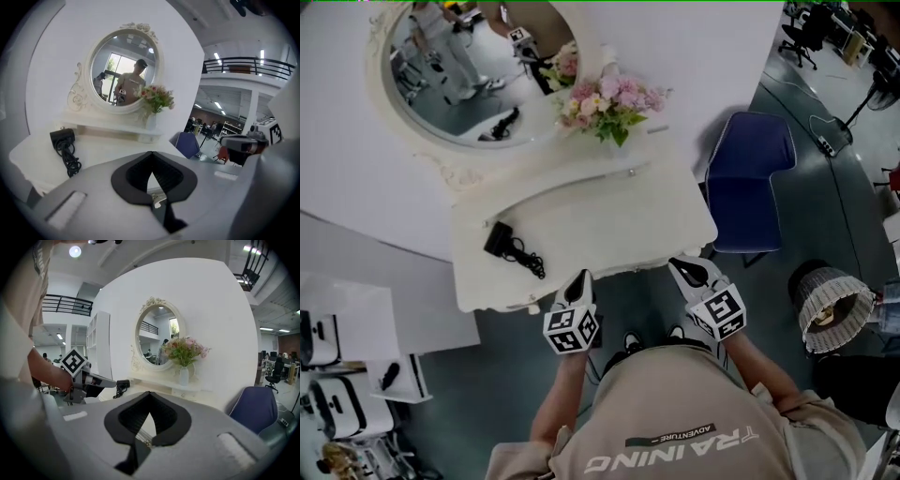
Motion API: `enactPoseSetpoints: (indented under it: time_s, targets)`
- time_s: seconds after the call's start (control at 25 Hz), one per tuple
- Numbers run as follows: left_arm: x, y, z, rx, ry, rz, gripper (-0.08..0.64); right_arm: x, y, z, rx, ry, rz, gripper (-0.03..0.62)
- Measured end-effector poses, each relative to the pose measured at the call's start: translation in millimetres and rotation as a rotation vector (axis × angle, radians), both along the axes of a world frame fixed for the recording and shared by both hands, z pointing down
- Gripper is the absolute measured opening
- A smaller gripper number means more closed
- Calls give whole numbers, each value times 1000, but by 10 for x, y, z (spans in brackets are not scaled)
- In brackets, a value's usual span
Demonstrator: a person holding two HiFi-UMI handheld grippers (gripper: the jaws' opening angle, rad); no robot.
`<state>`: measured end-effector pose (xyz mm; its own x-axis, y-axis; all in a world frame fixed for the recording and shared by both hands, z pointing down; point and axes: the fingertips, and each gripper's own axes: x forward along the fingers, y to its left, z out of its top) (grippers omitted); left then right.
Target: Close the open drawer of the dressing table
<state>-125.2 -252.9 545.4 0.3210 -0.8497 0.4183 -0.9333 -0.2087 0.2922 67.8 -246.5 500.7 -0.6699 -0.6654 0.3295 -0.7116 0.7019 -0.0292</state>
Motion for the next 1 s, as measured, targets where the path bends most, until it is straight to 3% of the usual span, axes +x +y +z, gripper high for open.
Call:
enactPoseSetpoints:
  time_s: [0.2, 0.48, 1.0]
  targets:
    - [235, 4, -668, 120, 49, 48, 17, 53, 41, -228, 37, -1, -11, 2]
    - [349, 100, -1237, 280, -57, 75, 17, 88, 119, -572, 106, -16, -19, 2]
    - [356, 356, -1586, 398, -151, 48, 17, 156, 331, -1014, 232, -80, 5, 2]
